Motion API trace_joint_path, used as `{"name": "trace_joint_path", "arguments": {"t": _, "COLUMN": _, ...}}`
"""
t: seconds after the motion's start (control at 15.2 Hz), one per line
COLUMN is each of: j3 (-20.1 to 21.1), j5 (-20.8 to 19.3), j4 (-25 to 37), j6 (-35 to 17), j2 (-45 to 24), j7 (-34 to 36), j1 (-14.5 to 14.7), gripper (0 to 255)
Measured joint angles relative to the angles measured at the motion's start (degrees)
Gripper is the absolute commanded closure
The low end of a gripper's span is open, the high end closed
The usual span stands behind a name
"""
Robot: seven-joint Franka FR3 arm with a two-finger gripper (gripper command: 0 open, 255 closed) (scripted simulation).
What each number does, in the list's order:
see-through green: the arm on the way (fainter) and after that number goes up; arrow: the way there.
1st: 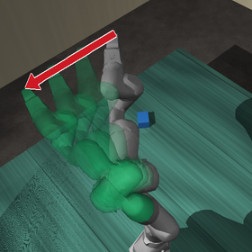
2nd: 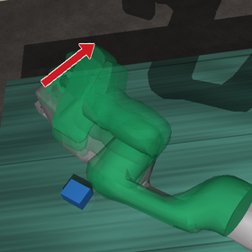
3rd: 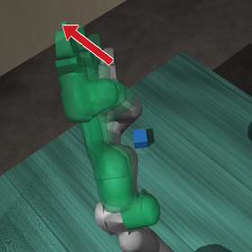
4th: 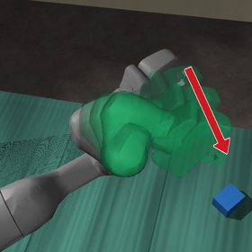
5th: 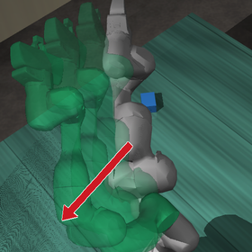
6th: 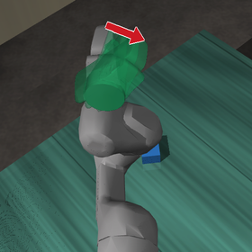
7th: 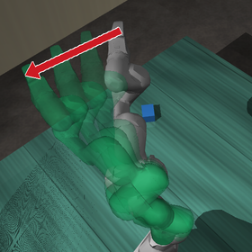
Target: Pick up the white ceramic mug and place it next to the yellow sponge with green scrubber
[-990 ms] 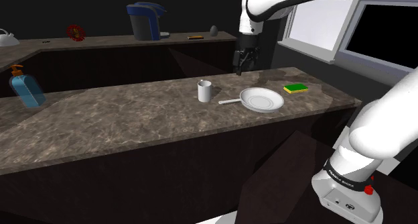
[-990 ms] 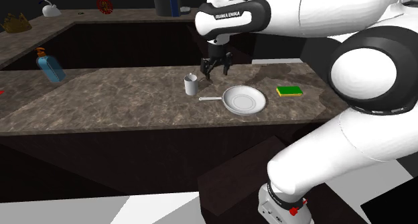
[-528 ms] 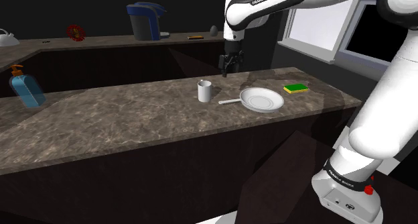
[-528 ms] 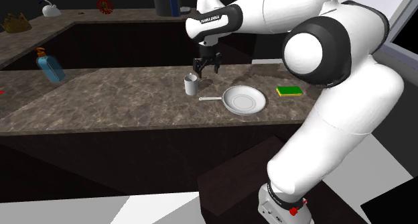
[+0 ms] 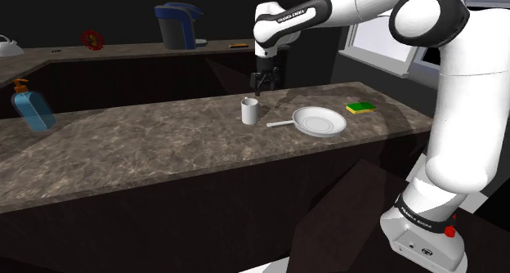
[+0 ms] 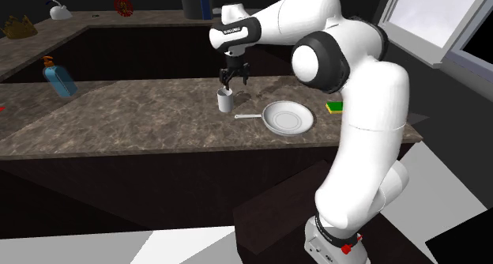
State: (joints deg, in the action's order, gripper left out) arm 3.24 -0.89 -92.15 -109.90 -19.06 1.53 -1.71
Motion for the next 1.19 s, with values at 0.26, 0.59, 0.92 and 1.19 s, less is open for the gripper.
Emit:
{"name": "trace_joint_path", "arguments": {"t": 0.26, "j3": -0.2, "j5": -0.5, "j4": 11.6, "j6": 1.7, "j2": -10.0, "j7": -0.3, "j1": 0.1, "gripper": 0}}
{"name": "trace_joint_path", "arguments": {"t": 0.59, "j3": -0.3, "j5": -0.7, "j4": 15.2, "j6": 1.0, "j2": -14.5, "j7": -0.2, "j1": 0.4, "gripper": 0}}
{"name": "trace_joint_path", "arguments": {"t": 0.92, "j3": -0.3, "j5": -0.8, "j4": 13.4, "j6": -1.7, "j2": -15.4, "j7": -0.1, "j1": 0.4, "gripper": 0}}
{"name": "trace_joint_path", "arguments": {"t": 1.19, "j3": -0.3, "j5": -0.8, "j4": 13.1, "j6": -2.0, "j2": -15.4, "j7": -0.1, "j1": 0.4, "gripper": 0}}
